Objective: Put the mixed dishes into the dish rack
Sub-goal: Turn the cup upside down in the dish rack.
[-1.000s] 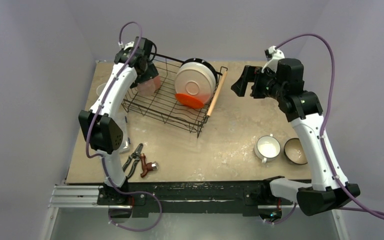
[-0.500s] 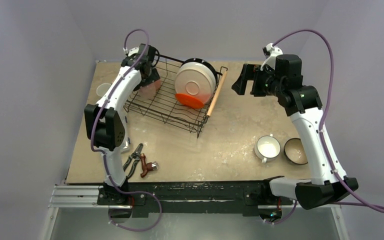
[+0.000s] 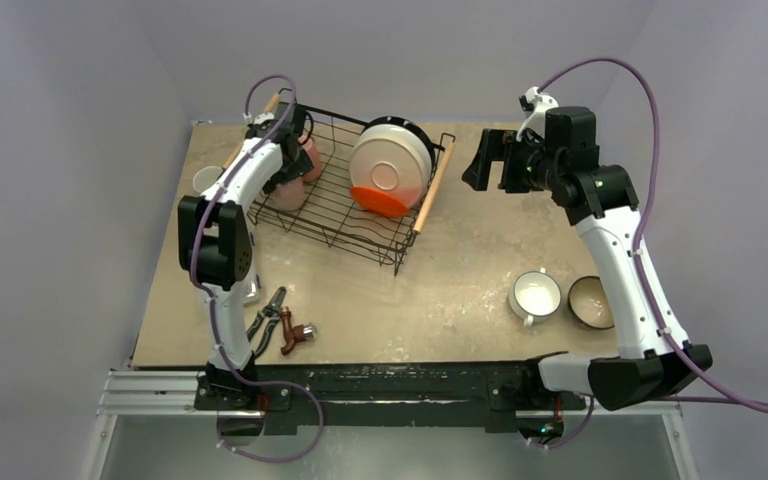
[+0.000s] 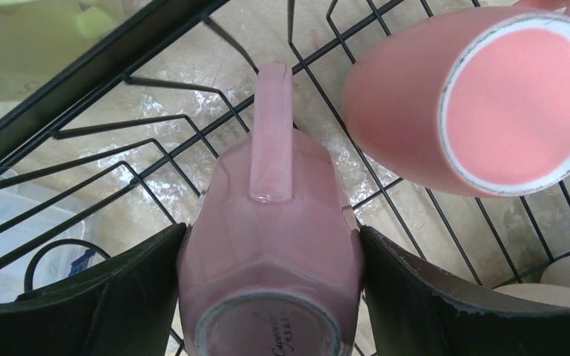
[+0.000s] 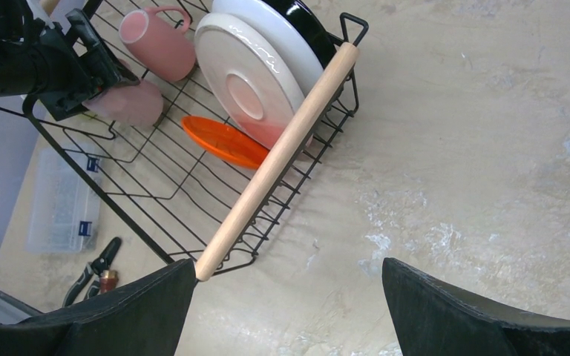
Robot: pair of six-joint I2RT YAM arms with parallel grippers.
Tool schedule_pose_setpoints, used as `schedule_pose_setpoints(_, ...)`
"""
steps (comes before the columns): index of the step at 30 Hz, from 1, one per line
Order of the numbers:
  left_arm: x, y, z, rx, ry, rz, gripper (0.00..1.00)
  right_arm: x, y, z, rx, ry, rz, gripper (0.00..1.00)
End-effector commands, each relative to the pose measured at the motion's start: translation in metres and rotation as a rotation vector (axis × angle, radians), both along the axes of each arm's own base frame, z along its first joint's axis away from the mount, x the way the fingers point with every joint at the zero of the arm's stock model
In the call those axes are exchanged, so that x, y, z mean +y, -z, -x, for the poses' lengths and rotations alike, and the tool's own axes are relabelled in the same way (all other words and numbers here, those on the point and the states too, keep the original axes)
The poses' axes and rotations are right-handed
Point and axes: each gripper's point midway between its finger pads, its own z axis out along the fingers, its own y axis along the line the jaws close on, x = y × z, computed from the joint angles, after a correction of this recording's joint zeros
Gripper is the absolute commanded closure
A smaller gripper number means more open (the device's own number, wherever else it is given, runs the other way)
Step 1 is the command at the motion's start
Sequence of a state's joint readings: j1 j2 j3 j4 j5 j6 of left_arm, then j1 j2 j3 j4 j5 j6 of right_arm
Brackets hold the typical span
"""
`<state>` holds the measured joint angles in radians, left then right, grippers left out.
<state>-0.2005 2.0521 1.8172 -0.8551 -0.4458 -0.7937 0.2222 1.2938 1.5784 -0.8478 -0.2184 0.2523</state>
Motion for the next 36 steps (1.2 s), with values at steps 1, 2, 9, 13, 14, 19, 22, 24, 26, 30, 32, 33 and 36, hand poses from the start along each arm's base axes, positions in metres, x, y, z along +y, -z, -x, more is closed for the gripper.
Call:
schedule_pose_setpoints(1,0.0,-0.023,-0.025,-0.127,-0.028,0.007,1.0,-0.001,-0.016,-0.001,-0.049,-0.006,0.001,0.01)
schedule_pose_setpoints(2,0.0,-0.023,-0.027,-0.127,-0.025,0.006,1.0,-0.001,-0.016,-0.001,-0.049,-0.008,-0.001,0.01)
schedule_pose_setpoints(9,0.0,-0.019,-0.031,-0.105,-0.036,-0.001,1.0,0.001,-0.014,-0.002,-0.044,-0.013,-0.007,0.01)
schedule_pose_setpoints(13,0.003,-0.021,-0.028,-0.09,-0.034,-0.005,0.82,0.003,-0.015,-0.003,-0.043,-0.018,-0.013,0.01)
schedule_pose_setpoints(14,0.003,-0.022,-0.028,-0.09,-0.032,0.001,0.78,0.004,-0.015,-0.003,-0.044,-0.021,-0.017,0.01)
schedule_pose_setpoints(19,0.005,-0.026,-0.02,-0.048,-0.023,0.033,0.4,0.011,-0.015,-0.006,-0.033,-0.038,-0.055,0.01)
schedule_pose_setpoints(22,0.003,-0.033,-0.013,-0.039,-0.014,0.052,0.24,0.015,-0.015,-0.008,-0.033,-0.043,-0.074,0.01)
schedule_pose_setpoints(24,0.002,-0.041,-0.009,-0.044,0.004,0.062,0.07,0.017,-0.017,-0.01,-0.033,-0.043,-0.09,0.01)
schedule_pose_setpoints(26,0.0,-0.048,-0.007,-0.043,0.026,0.08,0.0,0.02,-0.017,-0.011,-0.03,-0.047,-0.11,0.01)
schedule_pose_setpoints(30,0.003,-0.058,-0.004,-0.033,0.054,0.077,0.0,0.024,-0.018,-0.014,-0.025,-0.039,-0.142,0.01)
schedule_pose_setpoints(32,0.006,-0.066,-0.001,-0.034,0.064,0.071,0.0,0.024,-0.017,-0.014,-0.024,-0.034,-0.152,0.01)
schedule_pose_setpoints(33,0.006,-0.072,0.001,-0.041,0.076,0.069,0.0,0.025,-0.017,-0.014,-0.022,-0.033,-0.156,0.01)
schedule_pose_setpoints(36,0.0,-0.093,0.016,-0.067,0.113,0.107,0.0,0.024,-0.015,-0.012,-0.016,-0.019,-0.17,0.01)
